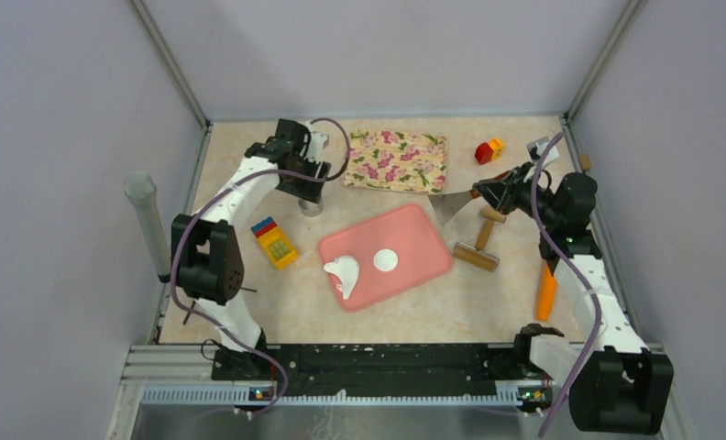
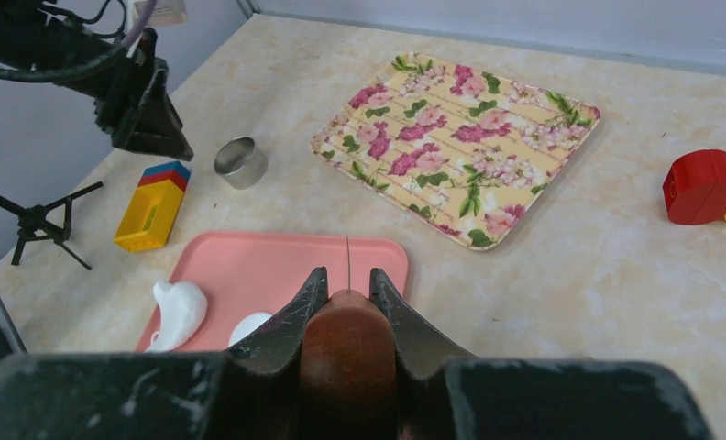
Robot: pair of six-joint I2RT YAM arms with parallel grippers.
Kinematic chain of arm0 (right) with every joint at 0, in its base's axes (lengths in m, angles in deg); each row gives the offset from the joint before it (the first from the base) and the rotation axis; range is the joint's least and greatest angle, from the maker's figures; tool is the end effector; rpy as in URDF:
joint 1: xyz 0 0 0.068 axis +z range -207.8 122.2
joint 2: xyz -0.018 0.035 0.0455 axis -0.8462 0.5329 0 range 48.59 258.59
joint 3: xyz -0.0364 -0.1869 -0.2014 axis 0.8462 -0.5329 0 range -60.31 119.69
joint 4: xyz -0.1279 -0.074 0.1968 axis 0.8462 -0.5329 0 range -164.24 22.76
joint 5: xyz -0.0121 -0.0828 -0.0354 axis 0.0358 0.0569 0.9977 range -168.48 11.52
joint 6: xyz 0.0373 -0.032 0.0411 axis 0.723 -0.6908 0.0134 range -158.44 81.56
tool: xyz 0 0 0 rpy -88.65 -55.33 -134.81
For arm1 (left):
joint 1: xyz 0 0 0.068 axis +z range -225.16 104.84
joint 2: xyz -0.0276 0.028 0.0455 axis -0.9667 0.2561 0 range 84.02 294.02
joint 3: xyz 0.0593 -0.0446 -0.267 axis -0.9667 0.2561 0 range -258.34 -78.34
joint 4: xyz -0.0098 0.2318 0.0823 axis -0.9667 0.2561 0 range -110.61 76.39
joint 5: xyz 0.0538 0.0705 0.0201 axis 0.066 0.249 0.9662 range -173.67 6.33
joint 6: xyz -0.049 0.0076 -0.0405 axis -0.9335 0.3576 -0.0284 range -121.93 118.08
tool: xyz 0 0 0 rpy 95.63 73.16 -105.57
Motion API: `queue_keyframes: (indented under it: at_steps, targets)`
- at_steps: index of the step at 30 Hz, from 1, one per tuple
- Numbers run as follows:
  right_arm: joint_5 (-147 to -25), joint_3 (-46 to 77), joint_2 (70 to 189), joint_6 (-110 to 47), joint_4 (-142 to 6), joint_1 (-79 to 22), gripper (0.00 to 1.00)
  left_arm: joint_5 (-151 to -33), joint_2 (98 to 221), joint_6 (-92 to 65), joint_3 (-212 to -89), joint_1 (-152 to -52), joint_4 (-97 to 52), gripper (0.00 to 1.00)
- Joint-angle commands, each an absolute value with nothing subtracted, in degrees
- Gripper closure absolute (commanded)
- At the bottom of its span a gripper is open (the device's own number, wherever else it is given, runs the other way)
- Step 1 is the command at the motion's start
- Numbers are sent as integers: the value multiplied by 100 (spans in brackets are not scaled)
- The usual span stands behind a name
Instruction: Roll out the dumpling wrappers from the dough
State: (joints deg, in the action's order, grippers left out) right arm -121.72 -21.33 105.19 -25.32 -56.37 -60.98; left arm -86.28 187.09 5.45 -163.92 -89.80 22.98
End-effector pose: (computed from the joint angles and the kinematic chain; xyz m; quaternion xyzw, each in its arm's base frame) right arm 0.2190 0.0219 0.3126 -0.1438 0.7226 0.3279 0.5914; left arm 0.3638 -0.0973 0.2554 0.1904 0.9492 -0.0379 0.2477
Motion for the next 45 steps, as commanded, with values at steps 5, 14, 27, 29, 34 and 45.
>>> queue_keyframes:
  at_steps: [5, 14, 27, 29, 34, 45]
  targets:
    - [-12290, -2108, 10342, -2653, -5384, -6105, 100, -9501, 18519, 632, -15229, -9008, 2600, 33]
    - [-12462, -2137, 10339, -2637, -5327, -6105, 100, -9761, 19091, 496, -15060, -9277, 2258, 39]
    - [-13052, -1355, 11515, -3095, -6321, -5491, 100, -9800, 19803, 901, -15614, -9471, 2175, 88]
    - [-13232, -1159, 11845, -3259, -6582, -5396, 100, -9955, 19888, 1061, -15760, -9492, 2204, 94]
    - [-13470, -705, 12576, -3466, -6878, -5314, 100, -10074, 20070, 1538, -16118, -9609, 2158, 100]
    - [-13459, 33, 13629, -3813, -7463, -5042, 100, -10008, 20031, 3516, -16140, -9665, 2405, 100]
